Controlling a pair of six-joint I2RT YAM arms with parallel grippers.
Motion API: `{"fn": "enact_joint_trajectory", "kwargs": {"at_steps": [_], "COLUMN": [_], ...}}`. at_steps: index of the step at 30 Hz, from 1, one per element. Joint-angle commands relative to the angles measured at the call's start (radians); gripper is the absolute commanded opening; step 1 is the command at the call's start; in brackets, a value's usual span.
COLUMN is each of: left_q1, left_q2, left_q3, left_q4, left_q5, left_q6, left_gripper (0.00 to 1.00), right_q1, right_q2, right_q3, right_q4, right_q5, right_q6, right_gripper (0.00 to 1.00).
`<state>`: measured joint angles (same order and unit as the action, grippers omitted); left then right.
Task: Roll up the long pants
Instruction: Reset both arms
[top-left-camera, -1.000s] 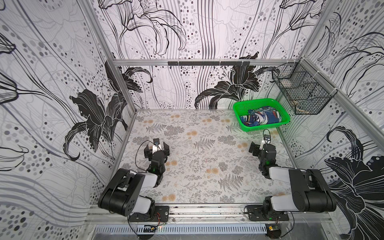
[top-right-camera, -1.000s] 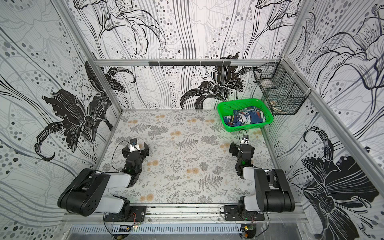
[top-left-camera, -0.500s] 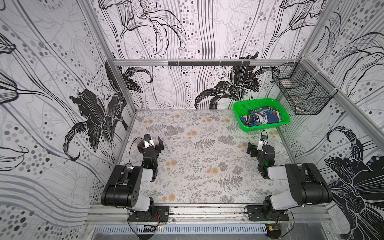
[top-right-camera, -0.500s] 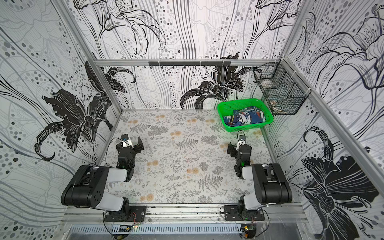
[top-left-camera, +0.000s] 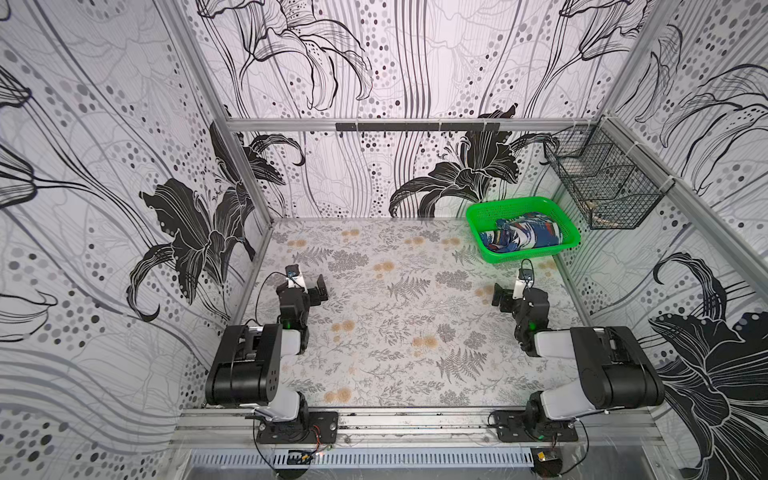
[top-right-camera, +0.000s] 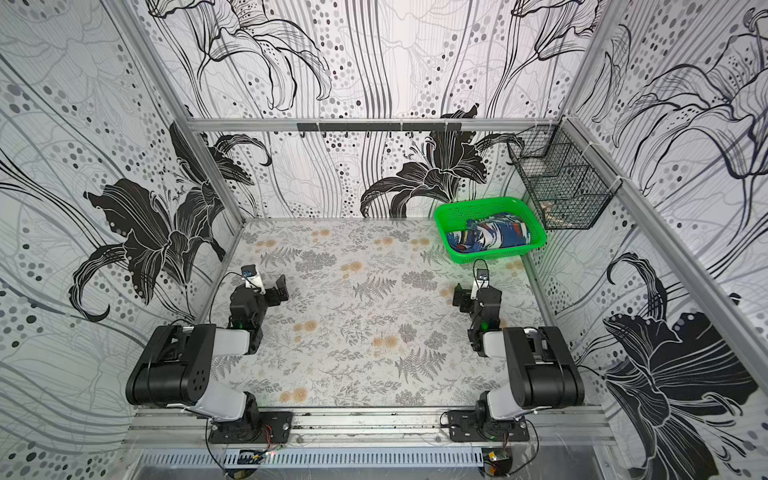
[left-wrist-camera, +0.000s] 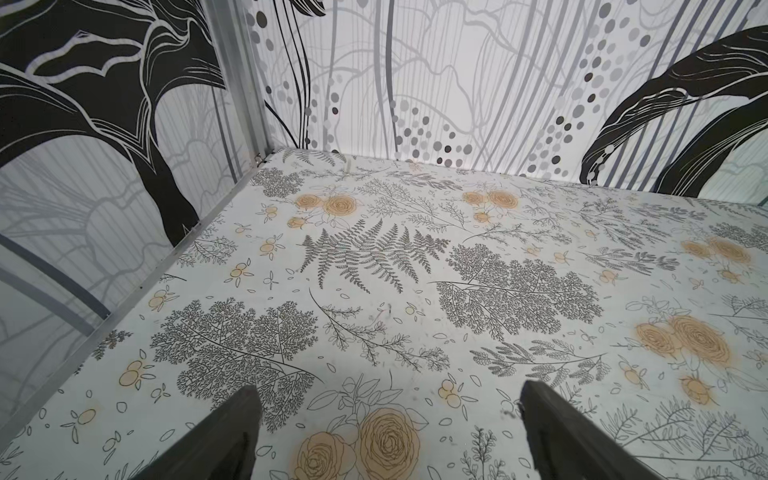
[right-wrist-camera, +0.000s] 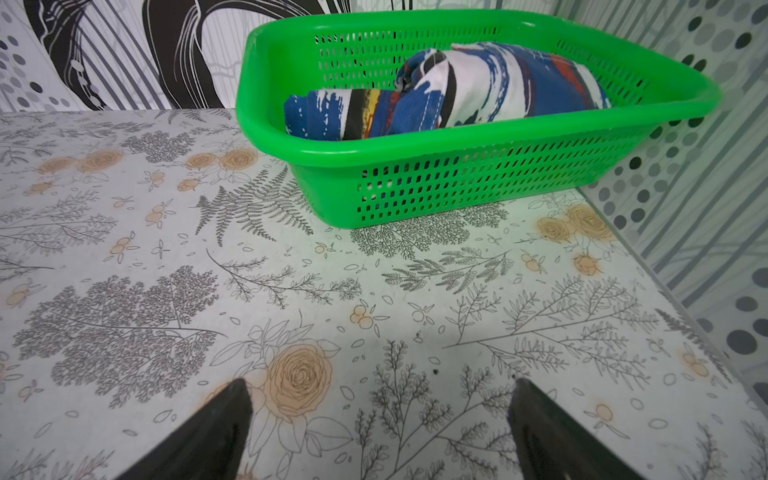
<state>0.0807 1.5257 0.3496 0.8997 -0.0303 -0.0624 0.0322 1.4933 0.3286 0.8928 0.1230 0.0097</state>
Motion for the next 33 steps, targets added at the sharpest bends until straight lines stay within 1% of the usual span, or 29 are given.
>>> {"fn": "enact_joint_trajectory", "kwargs": {"at_steps": [1, 33], "left_q1": [0.005, 0.005], "left_q2": [0.001, 0.002], "left_q3": [0.008, 0.009], "left_q4": [0.007, 0.011], "left_q5": [0.019, 0.019], "left_q6": [-0.016, -0.015], "left_gripper": [1.00, 1.00], "right_q1": [0.009, 0.015], "right_q2": [0.007, 0.007], "right_q3": [0.018, 0.021], "right_q4": [-0.014, -0.015], "right_q5": [0.013, 0.024], "right_q6": [-0.014, -0.019], "right_gripper": [1.00, 0.99]}}
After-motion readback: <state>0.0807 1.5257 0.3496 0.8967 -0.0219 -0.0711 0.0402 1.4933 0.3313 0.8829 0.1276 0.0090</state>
